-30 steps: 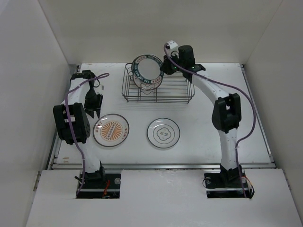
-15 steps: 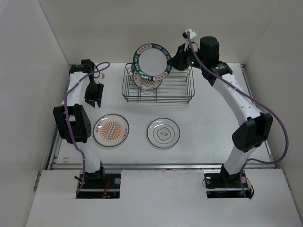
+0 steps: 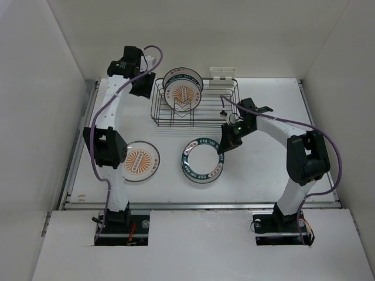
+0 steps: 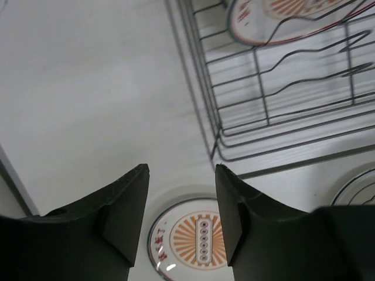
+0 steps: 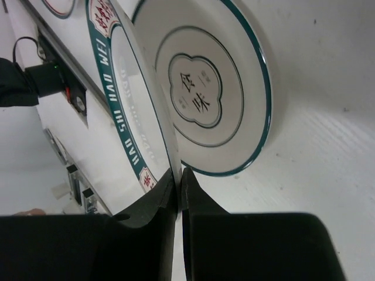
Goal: Unload the plates from the dish rack
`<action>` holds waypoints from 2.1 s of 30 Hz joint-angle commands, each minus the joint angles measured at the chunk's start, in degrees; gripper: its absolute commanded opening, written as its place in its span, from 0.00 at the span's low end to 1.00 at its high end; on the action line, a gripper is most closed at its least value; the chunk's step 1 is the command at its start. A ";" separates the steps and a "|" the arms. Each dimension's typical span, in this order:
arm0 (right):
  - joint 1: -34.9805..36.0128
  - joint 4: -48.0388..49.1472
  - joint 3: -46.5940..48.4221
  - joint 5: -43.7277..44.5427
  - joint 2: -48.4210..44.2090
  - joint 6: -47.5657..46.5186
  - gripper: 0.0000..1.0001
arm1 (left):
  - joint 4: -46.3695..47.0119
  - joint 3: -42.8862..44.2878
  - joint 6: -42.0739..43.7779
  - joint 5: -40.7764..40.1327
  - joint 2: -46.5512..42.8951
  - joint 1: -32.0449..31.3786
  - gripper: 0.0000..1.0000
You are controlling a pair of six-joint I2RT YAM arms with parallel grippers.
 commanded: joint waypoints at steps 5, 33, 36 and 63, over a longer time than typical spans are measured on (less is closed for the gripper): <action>0.26 -0.71 -2.56 2.27 0.23 1.85 0.00 | 14.63 0.20 -2.30 -1.13 1.93 -4.38 0.56; 0.26 -7.56 1.04 28.73 -2.65 7.03 0.67 | 34.77 0.99 0.07 -7.81 14.32 -10.71 0.63; 0.26 -7.56 2.35 28.73 -2.65 7.03 0.68 | 34.24 0.99 0.07 -7.28 14.94 -10.71 0.62; 0.26 -8.09 3.59 27.59 -1.51 7.03 0.68 | 29.42 -1.72 2.71 -4.91 8.10 -10.71 0.00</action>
